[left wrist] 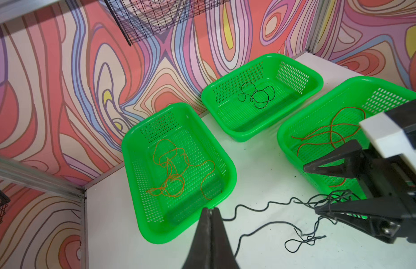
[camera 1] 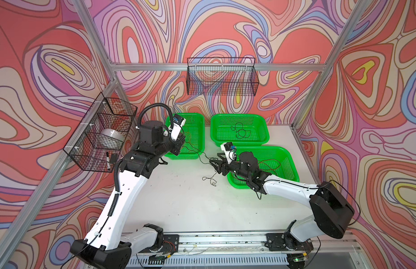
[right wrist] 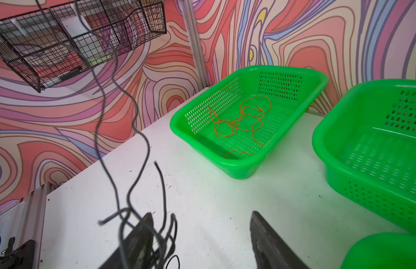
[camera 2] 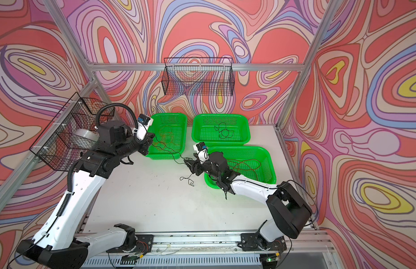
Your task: Untangle the cables
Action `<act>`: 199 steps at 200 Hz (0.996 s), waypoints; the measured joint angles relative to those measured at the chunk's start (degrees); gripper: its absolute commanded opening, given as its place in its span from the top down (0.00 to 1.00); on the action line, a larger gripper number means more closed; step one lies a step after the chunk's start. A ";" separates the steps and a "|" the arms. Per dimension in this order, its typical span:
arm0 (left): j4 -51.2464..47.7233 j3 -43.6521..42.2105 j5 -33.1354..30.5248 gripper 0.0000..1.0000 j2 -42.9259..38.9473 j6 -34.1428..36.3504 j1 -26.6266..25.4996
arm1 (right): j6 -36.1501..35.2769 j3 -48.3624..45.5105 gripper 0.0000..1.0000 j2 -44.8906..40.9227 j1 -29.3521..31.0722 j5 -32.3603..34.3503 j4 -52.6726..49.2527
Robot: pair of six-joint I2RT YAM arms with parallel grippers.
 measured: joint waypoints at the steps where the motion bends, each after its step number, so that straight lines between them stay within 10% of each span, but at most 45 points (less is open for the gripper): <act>1: 0.00 -0.07 -0.02 1.00 0.00 -0.02 0.11 | -0.02 0.00 0.33 0.00 0.00 0.04 -0.04; 140: 0.22 -1.79 4.98 1.00 -1.75 -0.74 7.13 | 1.99 4.11 0.38 1.97 -2.99 18.36 -15.47; 199: 1.27 -1.79 13.25 1.00 -3.13 -2.43 7.28 | -3.91 4.74 0.33 1.86 -3.13 11.82 -15.23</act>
